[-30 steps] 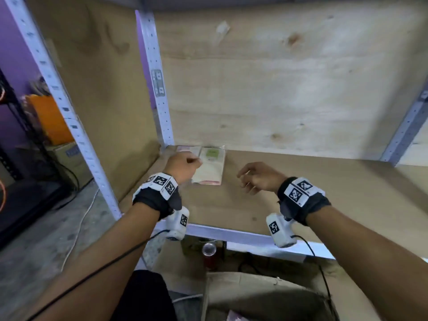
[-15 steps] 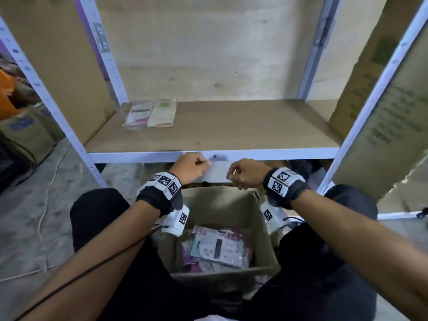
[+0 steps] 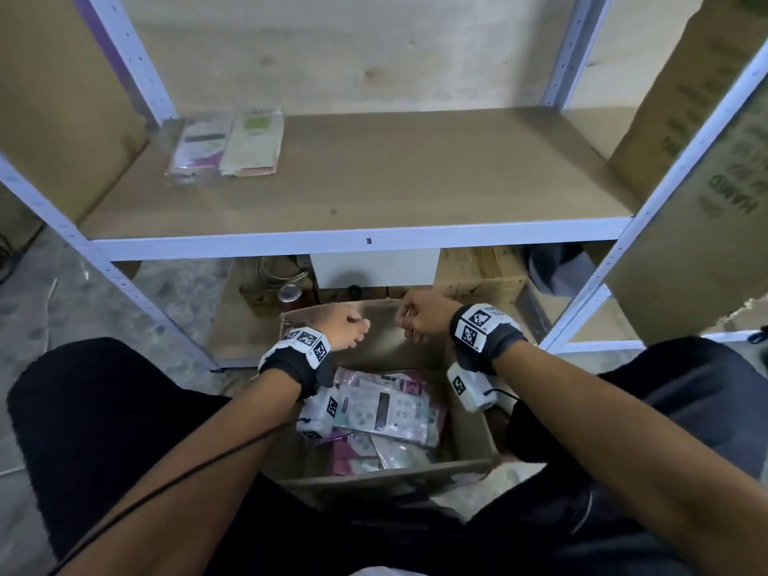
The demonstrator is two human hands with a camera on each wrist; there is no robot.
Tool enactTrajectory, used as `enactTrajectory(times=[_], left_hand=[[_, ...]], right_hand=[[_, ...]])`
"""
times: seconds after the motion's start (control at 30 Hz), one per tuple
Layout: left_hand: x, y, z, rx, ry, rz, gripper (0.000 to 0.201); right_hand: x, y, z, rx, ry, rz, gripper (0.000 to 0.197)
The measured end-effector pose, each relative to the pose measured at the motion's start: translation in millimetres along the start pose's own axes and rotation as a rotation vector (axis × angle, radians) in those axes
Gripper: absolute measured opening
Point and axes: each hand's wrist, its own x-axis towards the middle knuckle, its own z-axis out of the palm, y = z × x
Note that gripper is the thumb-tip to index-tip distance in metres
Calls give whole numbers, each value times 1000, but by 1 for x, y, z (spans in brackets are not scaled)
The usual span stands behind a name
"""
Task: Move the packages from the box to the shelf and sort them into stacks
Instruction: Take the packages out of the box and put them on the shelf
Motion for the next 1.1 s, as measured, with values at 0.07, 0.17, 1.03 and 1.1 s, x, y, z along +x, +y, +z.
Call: enactTrajectory(times=[0.07, 0.17, 1.03, 1.1], left_hand=[[15, -15, 3, 85, -17, -33, 26], [30, -36, 6, 142, -23, -115, 22], [71, -103, 36, 19, -64, -398, 32], [73, -105, 37, -4, -91, -407, 29]], right_hand=[[22, 7, 16, -20, -37, 24, 13], [46, 13, 39, -72, -86, 36, 21], [112, 103, 165, -727, -189, 128, 25], [112, 106, 164, -635, -251, 153, 28]])
